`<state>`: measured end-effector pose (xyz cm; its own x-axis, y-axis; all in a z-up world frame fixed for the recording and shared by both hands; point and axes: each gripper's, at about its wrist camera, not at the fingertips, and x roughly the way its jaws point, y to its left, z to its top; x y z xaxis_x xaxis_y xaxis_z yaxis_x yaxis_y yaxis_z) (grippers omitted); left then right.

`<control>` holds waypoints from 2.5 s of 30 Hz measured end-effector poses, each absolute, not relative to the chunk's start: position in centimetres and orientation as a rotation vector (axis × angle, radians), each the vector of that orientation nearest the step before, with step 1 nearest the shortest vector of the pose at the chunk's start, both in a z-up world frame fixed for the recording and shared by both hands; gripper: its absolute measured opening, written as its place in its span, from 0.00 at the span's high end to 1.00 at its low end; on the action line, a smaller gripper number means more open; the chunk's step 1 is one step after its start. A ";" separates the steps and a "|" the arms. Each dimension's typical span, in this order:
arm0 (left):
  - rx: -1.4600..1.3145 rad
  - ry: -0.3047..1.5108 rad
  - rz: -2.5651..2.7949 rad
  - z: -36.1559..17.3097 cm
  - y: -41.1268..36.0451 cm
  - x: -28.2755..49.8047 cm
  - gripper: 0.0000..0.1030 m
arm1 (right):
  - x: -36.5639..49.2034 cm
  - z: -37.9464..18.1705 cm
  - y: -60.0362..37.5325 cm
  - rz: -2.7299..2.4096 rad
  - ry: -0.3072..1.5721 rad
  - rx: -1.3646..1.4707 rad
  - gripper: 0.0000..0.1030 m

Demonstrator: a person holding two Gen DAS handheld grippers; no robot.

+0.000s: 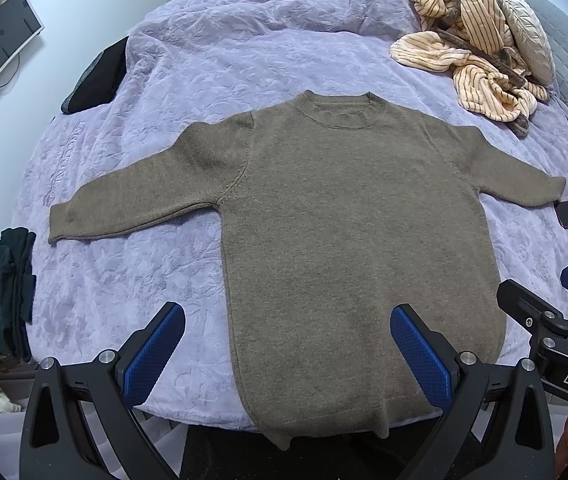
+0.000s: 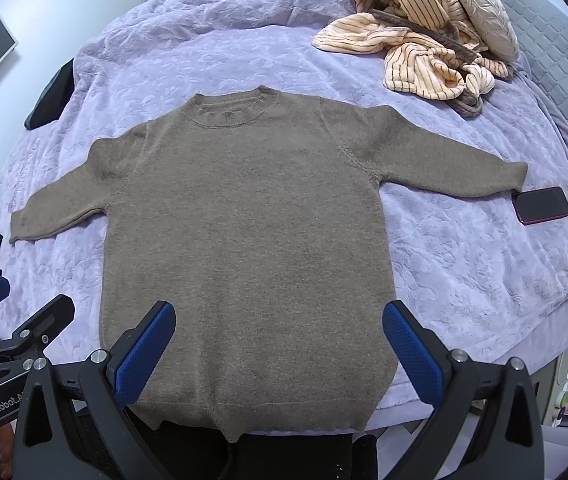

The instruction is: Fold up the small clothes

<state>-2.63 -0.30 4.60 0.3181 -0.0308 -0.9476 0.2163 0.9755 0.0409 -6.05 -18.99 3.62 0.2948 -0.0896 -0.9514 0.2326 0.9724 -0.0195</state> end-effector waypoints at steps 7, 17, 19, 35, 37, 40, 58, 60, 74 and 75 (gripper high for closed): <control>0.183 1.239 -0.163 4.5 -0.5 -2.4 0.00 | -5.9 3.5 -19.1 -0.218 1.255 0.136 0.00; 0.183 1.240 -0.163 4.4 -0.6 -2.3 0.00 | -5.7 3.3 -19.2 -0.217 1.263 0.131 0.00; 0.184 1.241 -0.164 4.3 -0.6 -2.3 0.00 | -5.6 3.2 -19.2 -0.217 1.264 0.130 0.00; 0.185 1.275 -0.160 3.5 -0.9 -1.6 0.00 | -4.7 2.8 -18.8 -0.220 1.279 0.115 0.00; 0.187 1.278 -0.157 3.4 -1.0 -1.5 0.00 | -4.6 2.7 -19.2 -0.220 1.278 0.119 0.00; 0.189 1.280 -0.153 3.4 -1.1 -1.4 0.00 | -4.3 2.6 -19.6 -0.217 1.281 0.120 0.00; 0.166 1.286 -0.051 4.1 -4.7 -1.5 0.00 | -3.3 3.2 -23.9 -0.125 1.279 0.110 0.00; 0.159 1.286 -0.037 4.2 -5.2 -1.6 0.00 | -3.2 3.2 -24.3 -0.105 1.281 0.101 0.00; 0.088 1.347 0.003 2.4 -3.5 -1.3 0.00 | -1.4 0.8 -24.0 -0.025 1.349 0.085 0.00; 0.075 1.356 -0.008 2.0 -3.0 -1.1 0.00 | -1.3 0.6 -23.6 -0.027 1.355 0.084 0.00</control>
